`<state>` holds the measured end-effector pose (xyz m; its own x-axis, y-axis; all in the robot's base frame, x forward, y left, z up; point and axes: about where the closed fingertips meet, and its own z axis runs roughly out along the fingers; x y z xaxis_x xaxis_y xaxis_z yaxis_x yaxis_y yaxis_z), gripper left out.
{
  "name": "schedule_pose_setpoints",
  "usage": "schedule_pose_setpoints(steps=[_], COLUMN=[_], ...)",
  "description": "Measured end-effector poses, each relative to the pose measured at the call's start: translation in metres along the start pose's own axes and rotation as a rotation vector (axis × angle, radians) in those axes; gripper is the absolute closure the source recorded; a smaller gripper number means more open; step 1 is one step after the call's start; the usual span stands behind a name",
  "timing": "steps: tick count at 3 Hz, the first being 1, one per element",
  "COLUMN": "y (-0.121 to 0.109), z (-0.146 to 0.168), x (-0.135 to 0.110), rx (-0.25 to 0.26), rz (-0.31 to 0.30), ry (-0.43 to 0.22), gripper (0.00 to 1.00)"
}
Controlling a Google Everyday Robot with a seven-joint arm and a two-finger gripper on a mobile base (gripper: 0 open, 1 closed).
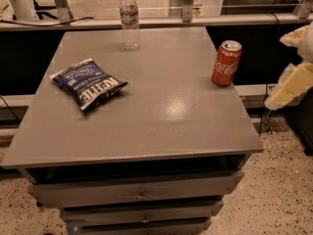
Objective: Pick coke can
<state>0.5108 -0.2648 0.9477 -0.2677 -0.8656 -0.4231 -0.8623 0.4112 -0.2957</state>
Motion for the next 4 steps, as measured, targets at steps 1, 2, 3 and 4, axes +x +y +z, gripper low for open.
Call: schedule_pose_setpoints(steps=[1,2,3,4], y=[-0.040,-0.065,-0.079,-0.087], z=[0.026,0.054,0.080,0.097], x=[0.006,0.004,-0.004,-0.016], rx=[0.054,0.052,0.022,0.005], rz=[0.075,0.177,0.277,0.326], ry=[-0.143,-0.306,-0.469,-0.609], gripper=[0.00,0.00,0.00,0.00])
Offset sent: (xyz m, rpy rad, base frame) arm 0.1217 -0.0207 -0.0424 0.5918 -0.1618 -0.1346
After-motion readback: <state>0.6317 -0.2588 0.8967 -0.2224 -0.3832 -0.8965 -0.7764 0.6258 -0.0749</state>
